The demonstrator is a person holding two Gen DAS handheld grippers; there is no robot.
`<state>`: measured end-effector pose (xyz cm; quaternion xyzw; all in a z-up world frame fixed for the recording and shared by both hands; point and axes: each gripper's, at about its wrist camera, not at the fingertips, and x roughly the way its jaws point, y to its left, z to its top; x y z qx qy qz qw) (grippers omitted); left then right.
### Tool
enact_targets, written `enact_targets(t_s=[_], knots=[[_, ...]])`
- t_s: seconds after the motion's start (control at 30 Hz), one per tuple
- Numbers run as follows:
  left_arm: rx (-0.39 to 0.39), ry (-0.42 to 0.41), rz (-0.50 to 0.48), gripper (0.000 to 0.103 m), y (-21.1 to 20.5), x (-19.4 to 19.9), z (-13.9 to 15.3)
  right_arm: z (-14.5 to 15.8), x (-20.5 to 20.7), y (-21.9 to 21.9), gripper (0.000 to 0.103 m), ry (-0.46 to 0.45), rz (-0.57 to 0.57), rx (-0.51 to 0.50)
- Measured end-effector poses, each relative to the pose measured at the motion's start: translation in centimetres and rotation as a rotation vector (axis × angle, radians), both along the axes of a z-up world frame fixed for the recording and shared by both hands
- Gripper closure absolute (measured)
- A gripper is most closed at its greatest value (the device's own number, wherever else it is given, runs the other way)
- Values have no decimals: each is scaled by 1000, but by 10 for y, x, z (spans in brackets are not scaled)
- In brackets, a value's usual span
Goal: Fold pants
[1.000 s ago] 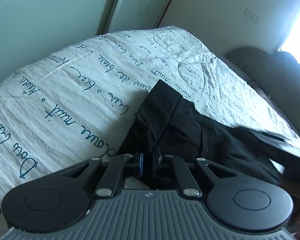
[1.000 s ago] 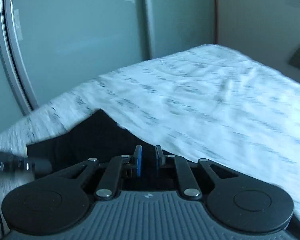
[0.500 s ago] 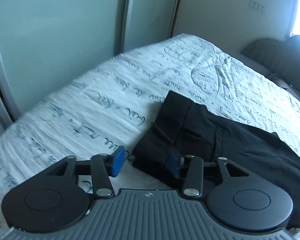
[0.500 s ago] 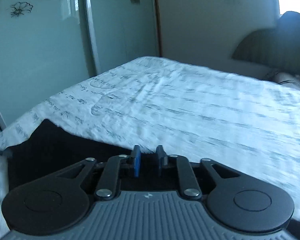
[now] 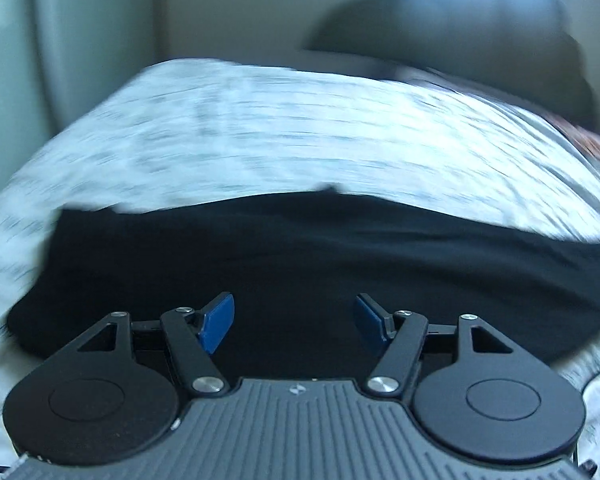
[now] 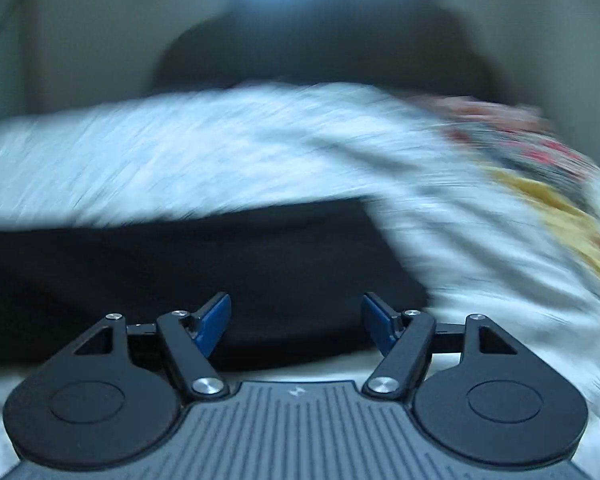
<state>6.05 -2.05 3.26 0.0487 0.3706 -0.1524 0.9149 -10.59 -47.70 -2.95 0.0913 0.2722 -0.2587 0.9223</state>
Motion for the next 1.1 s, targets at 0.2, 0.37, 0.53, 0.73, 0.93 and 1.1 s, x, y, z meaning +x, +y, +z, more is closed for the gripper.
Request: enact_targets(t_s=[0.2, 0.37, 0.53, 0.73, 0.93, 1.1], knots=[[66, -44, -210, 26, -93, -7, -16, -20, -49, -62, 31, -174, -26, 451], [161, 26, -317, 27, -136, -12, -51, -32, -42, -67, 30, -264, -46, 561], [154, 8, -380, 27, -138, -19, -51, -41, -34, -88, 45, -399, -129, 630], [16, 44, -332, 24, -140, 5, -27, -57, -29, -105, 90, -444, -221, 697], [-139, 189, -329, 21, -159, 32, -24, -32, -14, -85, 92, -341, -167, 481], [-264, 345, -316, 22, -171, 50, -39, -18, 0, -69, 92, -251, -132, 327]])
